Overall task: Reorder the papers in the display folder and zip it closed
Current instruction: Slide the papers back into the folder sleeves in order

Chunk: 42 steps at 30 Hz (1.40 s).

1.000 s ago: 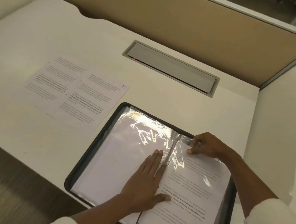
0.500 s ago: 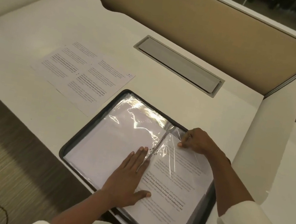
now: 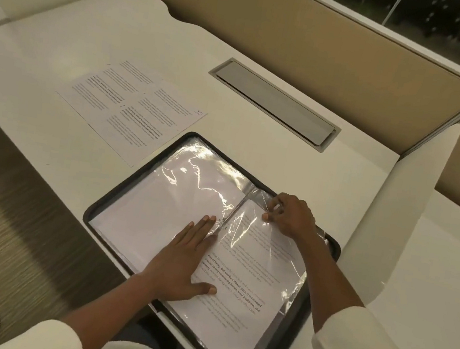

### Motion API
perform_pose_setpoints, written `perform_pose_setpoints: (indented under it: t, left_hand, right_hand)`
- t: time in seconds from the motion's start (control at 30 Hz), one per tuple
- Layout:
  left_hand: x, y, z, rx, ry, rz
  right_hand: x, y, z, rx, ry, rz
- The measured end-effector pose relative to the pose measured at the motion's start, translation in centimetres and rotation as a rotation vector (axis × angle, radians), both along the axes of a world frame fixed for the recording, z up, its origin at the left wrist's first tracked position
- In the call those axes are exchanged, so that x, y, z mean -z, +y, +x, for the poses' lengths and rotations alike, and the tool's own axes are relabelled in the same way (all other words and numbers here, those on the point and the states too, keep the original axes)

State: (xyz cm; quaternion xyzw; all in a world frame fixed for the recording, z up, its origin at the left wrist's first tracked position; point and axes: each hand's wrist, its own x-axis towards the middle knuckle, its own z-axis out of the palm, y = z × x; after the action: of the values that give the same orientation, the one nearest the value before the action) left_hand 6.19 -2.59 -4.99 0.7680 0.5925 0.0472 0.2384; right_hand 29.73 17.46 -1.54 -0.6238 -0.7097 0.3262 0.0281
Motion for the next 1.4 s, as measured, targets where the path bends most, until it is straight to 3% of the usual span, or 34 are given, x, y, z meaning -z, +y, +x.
perform_pose_setpoints:
  t: [0.2,0.27,0.5,0.63,0.83,1.0,1.17,1.3,1.4]
  left_hand:
    - [0.1,-0.1,0.0,-0.018,-0.023,0.025]
    - [0.2,-0.1,0.0,-0.026,-0.051,0.022]
    - [0.2,0.1,-0.1,-0.006,-0.058,0.004]
    - [0.0,0.4,-0.1,0.019,0.001,-0.007]
    - [-1.6,1.6,-0.2,0.037,0.052,-0.112]
    - [-4.6,2.7,-0.1,-0.043,-0.119,-0.199]
    - [-7.9,3.0,-0.5,-0.170,-0.447,-0.390]
    - [-11.2,3.0,-1.7,-0.234,-0.625,-0.533]
    - [-12.9,3.4,-3.6,-0.352,-0.621,-0.502]
  right_hand:
    - [-1.2,-2.2,1.1,-0.061,-0.404,0.234]
    - [-1.2,-3.9,1.4,-0.040,-0.460,0.306]
    - [0.3,-10.1,2.0,0.353,0.050,0.390]
    - [0.5,-13.4,1.8,0.556,0.251,0.294]
    - [0.2,-18.4,0.6,0.805,0.304,0.185]
    - [-0.7,-21.6,-1.3,0.949,0.475,0.086]
    - [-4.2,-22.4,-4.4,0.904,0.743,0.025]
    - [-6.0,-22.5,-9.2,0.776,0.629,0.100]
    - [-7.3,-22.4,-12.6,0.662,0.576,0.163]
